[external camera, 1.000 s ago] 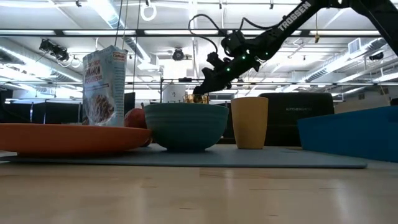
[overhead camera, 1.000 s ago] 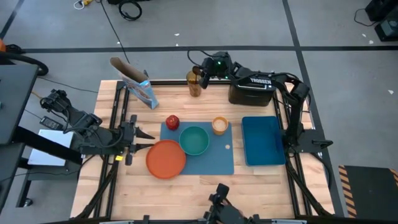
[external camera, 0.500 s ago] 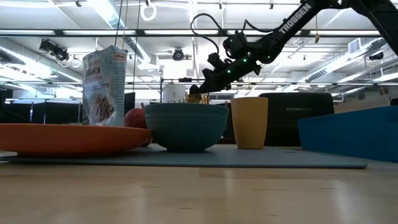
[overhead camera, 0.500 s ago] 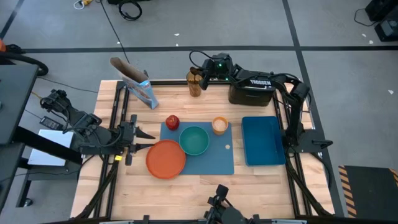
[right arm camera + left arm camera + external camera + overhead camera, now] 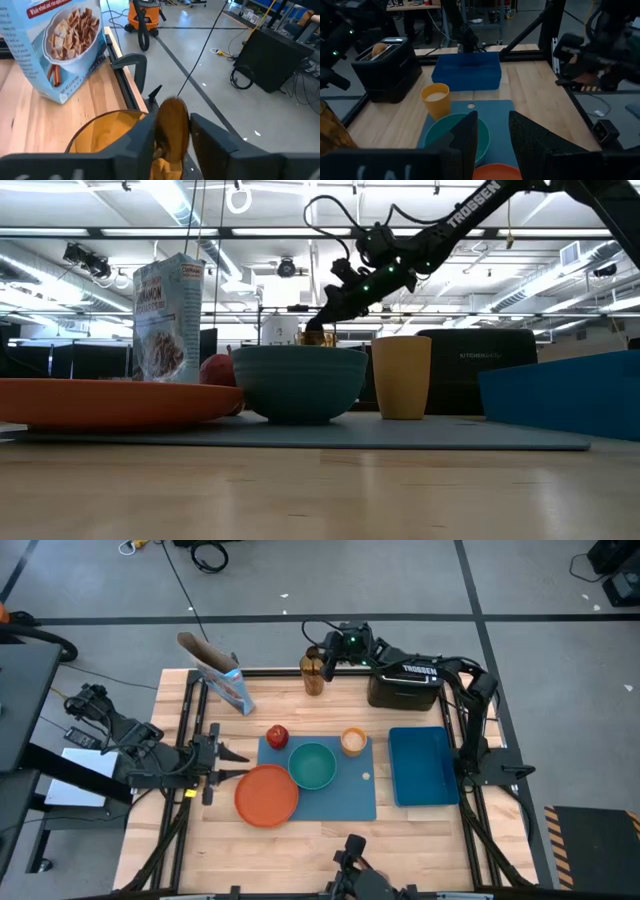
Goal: Arrange a breakfast setting
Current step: Put the black spoon on the blue mat
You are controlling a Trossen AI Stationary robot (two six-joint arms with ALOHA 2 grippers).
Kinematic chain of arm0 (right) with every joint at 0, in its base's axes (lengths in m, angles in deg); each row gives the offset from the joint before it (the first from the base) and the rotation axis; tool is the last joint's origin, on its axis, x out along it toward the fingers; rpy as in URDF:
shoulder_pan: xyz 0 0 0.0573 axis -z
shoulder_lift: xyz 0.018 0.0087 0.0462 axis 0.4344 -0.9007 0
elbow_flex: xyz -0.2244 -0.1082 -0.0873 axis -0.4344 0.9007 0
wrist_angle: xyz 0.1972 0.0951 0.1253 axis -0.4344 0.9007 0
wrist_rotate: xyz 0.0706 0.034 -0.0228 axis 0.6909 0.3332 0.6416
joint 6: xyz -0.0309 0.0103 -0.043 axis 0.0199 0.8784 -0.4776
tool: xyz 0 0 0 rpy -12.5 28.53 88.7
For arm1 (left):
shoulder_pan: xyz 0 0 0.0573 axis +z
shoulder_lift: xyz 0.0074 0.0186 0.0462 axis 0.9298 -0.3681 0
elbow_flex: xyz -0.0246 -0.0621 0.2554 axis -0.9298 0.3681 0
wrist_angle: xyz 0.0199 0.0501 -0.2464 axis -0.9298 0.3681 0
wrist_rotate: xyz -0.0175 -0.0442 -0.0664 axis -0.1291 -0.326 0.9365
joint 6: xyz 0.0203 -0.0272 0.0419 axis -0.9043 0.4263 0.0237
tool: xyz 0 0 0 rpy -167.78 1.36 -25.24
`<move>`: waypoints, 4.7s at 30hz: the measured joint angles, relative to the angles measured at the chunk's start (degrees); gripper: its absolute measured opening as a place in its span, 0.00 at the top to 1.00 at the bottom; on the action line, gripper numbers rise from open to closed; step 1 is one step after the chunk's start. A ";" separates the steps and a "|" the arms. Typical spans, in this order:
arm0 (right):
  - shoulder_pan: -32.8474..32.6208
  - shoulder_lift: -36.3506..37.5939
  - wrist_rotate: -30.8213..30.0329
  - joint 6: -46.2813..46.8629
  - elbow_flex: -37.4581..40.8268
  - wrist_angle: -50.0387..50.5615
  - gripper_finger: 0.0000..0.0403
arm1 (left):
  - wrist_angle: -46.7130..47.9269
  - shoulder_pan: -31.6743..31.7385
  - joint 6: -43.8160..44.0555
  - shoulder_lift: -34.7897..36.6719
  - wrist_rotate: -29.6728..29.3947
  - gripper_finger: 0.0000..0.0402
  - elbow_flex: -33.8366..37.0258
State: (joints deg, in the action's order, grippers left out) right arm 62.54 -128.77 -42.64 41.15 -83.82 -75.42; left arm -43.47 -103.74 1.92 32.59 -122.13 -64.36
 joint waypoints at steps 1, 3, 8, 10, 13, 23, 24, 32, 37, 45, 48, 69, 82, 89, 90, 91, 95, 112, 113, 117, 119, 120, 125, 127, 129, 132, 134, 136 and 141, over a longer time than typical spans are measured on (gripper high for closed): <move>0.00 0.00 0.03 -0.10 -0.12 0.15 0.63 | -0.18 0.26 -0.44 0.00 0.00 0.71 0.00; 0.00 -0.06 0.25 -0.30 -0.13 0.33 0.59 | -0.92 0.86 -1.60 0.00 -0.03 0.71 0.00; 0.48 -1.84 3.77 -3.08 -0.28 0.43 0.57 | -3.20 2.49 -3.38 0.00 -0.01 0.71 0.00; 0.52 -3.39 4.11 -3.61 -0.09 -0.48 0.58 | -3.80 2.88 -3.38 0.02 -0.02 0.71 -0.02; 0.50 -4.35 4.39 -3.05 -0.15 -4.00 0.60 | -3.72 3.15 -3.12 0.01 0.00 0.71 -0.02; 0.49 -4.70 6.21 -3.12 -0.10 -7.34 0.68 | -3.36 3.13 -3.38 0.02 0.04 0.71 -0.02; 0.48 -4.70 6.26 -3.12 -0.10 -7.46 0.70 | -3.37 3.13 -3.60 0.02 0.04 0.71 -0.02; 0.50 -4.70 6.00 -2.28 -0.10 -9.06 0.91 | -3.38 3.11 -3.63 0.02 0.04 0.71 -0.02; 0.50 -4.70 5.93 -2.24 -0.10 -8.99 0.97 | -3.43 3.11 -3.34 0.02 0.04 0.71 -0.02; -0.32 -1.06 6.02 -3.31 -0.10 -8.15 0.98 | -3.58 3.11 -2.99 0.00 0.04 0.71 -0.02; -0.64 1.30 5.87 -3.35 -0.10 -7.60 0.98 | -3.60 3.11 -2.92 0.02 0.04 0.71 -0.02; -6.02 27.12 -6.24 6.10 -0.10 9.94 0.98 | -5.24 3.12 -3.20 0.02 0.02 0.71 -0.02; -17.18 36.42 -5.80 32.71 -0.10 33.92 0.98 | -7.41 3.13 -4.89 0.02 0.04 0.71 -0.02; -29.82 36.24 -8.36 51.12 1.36 47.17 0.98 | -7.14 3.13 -4.84 0.02 0.04 0.71 -0.02; -31.93 36.15 -9.30 53.79 2.26 47.78 0.98 | -7.14 3.13 -4.37 0.00 0.04 0.71 -0.02; -34.11 36.10 -10.49 56.52 3.26 48.19 0.98 | -7.14 3.13 -3.47 0.00 0.04 0.71 -0.02; -42.81 35.60 -16.30 68.42 7.64 48.28 0.98 | -7.16 3.13 -3.11 0.00 0.05 0.71 -0.02; -55.89 20.17 -21.68 102.98 19.89 45.77 0.98 | -7.13 -1.99 0.20 -0.51 0.09 0.71 0.00; -55.29 19.04 -20.83 102.84 19.89 45.79 0.98 | -7.19 -2.37 0.63 -0.76 0.07 0.71 0.00; -52.80 15.35 -17.71 100.58 19.89 44.45 0.98 | -7.29 -3.77 1.95 -1.18 0.07 0.71 0.00; -51.65 14.53 -17.27 99.37 19.89 43.61 0.98 | -7.32 -4.22 2.49 -1.53 0.08 0.71 0.00; -51.01 14.28 -17.09 98.43 19.89 43.22 0.98 | -7.20 -4.46 2.69 -1.70 0.11 0.71 0.00; -47.14 14.22 -15.63 92.95 19.89 45.15 0.98 | -7.25 -4.80 3.97 -2.60 0.06 0.71 0.00; -45.56 14.67 -15.22 90.72 19.89 45.62 0.98 | -7.25 -4.79 4.23 -2.88 0.05 0.71 0.00; -43.96 14.73 -14.92 89.38 19.89 45.29 0.98 | -7.21 -4.79 4.38 -3.03 0.04 0.71 0.00; -42.03 14.69 -13.13 87.54 19.89 45.34 0.98 | -7.23 -4.78 5.13 -2.99 0.04 0.71 0.00; -41.41 14.33 -12.16 86.72 19.89 45.65 0.98 | -7.20 -4.78 5.45 -2.99 0.04 0.71 0.00; -41.15 14.10 -11.86 86.43 19.89 47.10 0.98 | -7.20 -4.78 5.45 -2.99 0.04 0.71 0.00; -40.74 13.88 -15.00 86.82 19.89 48.25 0.98 | -7.18 -4.74 5.23 -2.99 0.04 0.71 0.00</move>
State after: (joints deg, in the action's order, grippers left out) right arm 21.81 -114.89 -57.63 127.97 -63.93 -27.17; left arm -50.65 -108.47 7.15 29.59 -122.08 -64.36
